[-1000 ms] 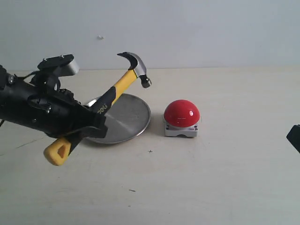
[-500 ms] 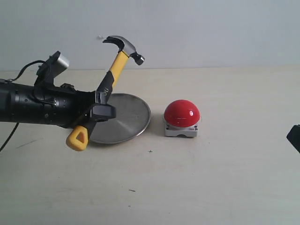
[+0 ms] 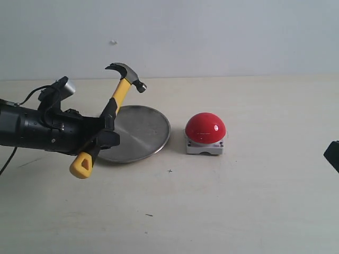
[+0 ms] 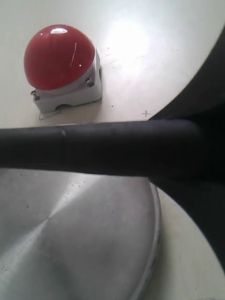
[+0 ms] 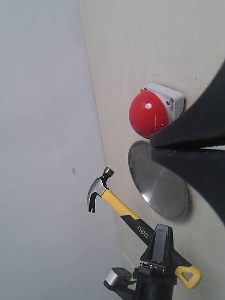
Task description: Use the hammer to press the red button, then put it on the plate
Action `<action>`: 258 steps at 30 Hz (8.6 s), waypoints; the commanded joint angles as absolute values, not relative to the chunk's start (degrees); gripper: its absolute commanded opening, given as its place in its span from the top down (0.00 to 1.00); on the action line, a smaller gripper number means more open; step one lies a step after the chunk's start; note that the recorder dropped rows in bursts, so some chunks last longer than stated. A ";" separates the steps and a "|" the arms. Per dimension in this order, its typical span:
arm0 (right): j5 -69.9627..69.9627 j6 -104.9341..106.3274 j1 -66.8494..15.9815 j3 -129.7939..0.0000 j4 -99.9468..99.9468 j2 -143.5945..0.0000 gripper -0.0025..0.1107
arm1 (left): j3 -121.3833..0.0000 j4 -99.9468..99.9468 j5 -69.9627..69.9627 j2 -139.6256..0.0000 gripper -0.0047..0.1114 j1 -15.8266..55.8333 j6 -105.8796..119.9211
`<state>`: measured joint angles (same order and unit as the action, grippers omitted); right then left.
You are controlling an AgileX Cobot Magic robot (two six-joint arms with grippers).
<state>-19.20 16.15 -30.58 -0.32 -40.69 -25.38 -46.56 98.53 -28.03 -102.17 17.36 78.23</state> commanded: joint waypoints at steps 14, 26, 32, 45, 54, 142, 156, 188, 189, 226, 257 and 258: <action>-19.25 16.36 -30.68 0.00 -40.14 -24.98 0.98 | -59.49 76.63 -40.52 -106.74 0.96 16.57 55.85; -19.25 16.36 -30.68 0.00 -40.14 -24.98 0.98 | -58.02 99.64 -46.34 -108.78 0.96 13.80 67.19; -19.25 16.36 -30.68 0.00 -40.14 -24.98 0.98 | -58.03 99.95 -45.70 -111.42 0.96 13.80 67.21; -19.14 16.36 -30.68 0.00 -40.16 -24.98 0.98 | -58.03 99.95 -37.93 -113.47 0.96 13.80 67.32; -19.14 16.44 -30.68 0.00 -40.16 -24.98 0.98 | -58.03 99.95 -37.02 -116.36 0.96 13.91 67.07; -19.14 16.43 -30.68 0.00 -40.16 -24.98 0.98 | -34.59 97.68 -38.25 -56.63 0.96 1.29 77.75; -19.14 16.43 -30.68 0.00 -40.16 -24.98 0.98 | -15.63 99.95 -28.88 -29.65 0.96 1.29 80.83; -19.14 16.43 -30.68 0.00 -40.16 -24.87 0.98 | -2.60 89.20 -8.03 -0.90 0.96 1.29 86.49; -19.14 16.43 -30.68 0.00 -40.16 -24.87 0.98 | -2.60 89.20 -7.38 -0.90 0.96 1.29 86.49; -19.14 16.43 -30.68 0.00 -40.16 -24.87 0.98 | 0.00 -5.56 -4.94 -0.69 0.96 1.29 -0.69; -5.00 21.36 -9.19 0.00 -40.16 -3.65 0.98 | 0.00 -5.56 -4.94 -0.69 0.96 1.29 -0.69; -2.83 21.36 -7.23 0.00 -40.16 -1.52 0.98 | 0.00 -5.56 -4.94 -0.69 0.96 1.29 -0.69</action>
